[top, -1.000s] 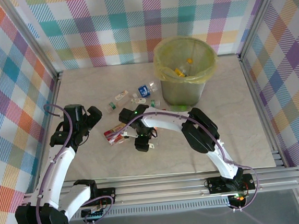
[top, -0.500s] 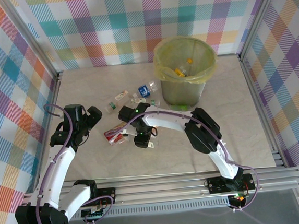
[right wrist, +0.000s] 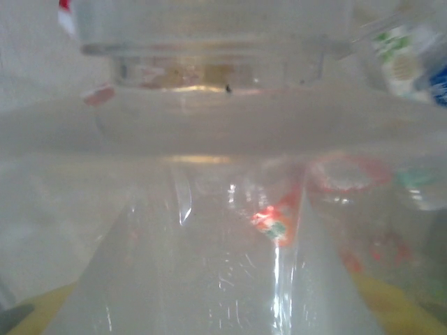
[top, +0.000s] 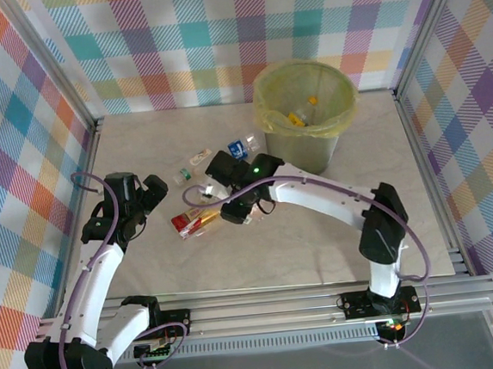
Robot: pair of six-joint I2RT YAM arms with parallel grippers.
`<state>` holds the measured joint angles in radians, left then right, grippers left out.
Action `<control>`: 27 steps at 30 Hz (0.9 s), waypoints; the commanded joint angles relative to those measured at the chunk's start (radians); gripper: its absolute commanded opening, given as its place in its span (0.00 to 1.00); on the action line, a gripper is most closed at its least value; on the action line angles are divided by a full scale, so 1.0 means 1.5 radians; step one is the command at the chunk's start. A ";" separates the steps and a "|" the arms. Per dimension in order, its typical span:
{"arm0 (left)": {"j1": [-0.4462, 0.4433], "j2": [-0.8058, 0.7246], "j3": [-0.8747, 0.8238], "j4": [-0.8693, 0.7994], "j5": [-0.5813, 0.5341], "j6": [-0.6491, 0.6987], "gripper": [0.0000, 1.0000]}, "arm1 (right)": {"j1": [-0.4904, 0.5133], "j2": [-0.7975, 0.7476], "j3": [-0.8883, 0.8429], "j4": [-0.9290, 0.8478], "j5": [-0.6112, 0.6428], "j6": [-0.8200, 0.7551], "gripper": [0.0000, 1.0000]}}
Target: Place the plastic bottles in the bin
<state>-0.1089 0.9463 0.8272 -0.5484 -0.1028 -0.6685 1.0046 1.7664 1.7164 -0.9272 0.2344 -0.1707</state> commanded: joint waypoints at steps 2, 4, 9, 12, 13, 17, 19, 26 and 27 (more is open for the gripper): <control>-0.001 -0.010 -0.006 0.005 0.020 0.007 1.00 | -0.023 -0.066 0.017 0.034 0.082 0.083 0.43; -0.001 -0.009 -0.006 0.011 0.028 0.008 1.00 | -0.043 -0.092 0.029 0.047 0.092 0.102 0.43; -0.002 -0.009 -0.010 0.029 0.051 0.011 1.00 | -0.121 -0.155 0.036 0.110 0.066 0.150 0.43; -0.002 -0.008 -0.009 0.039 0.064 0.013 1.00 | -0.180 -0.181 0.042 0.155 0.035 0.176 0.43; -0.001 -0.007 -0.009 0.041 0.067 0.014 1.00 | -0.198 -0.184 0.049 0.165 0.032 0.186 0.43; -0.002 -0.008 -0.010 0.051 0.077 0.014 1.00 | -0.259 -0.172 0.093 0.195 0.028 0.201 0.44; -0.002 -0.007 -0.013 0.055 0.083 0.015 1.00 | -0.291 -0.151 0.125 0.198 0.027 0.215 0.44; -0.002 -0.004 -0.013 0.058 0.098 0.014 1.00 | -0.365 -0.053 0.225 0.203 0.046 0.255 0.44; -0.002 -0.004 -0.012 0.057 0.102 0.013 1.00 | -0.374 -0.038 0.238 0.202 0.049 0.262 0.44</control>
<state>-0.1093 0.9466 0.8204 -0.4866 0.0238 -0.6613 0.4694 1.6527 2.0296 -0.6533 0.2958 0.1711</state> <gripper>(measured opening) 0.997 0.505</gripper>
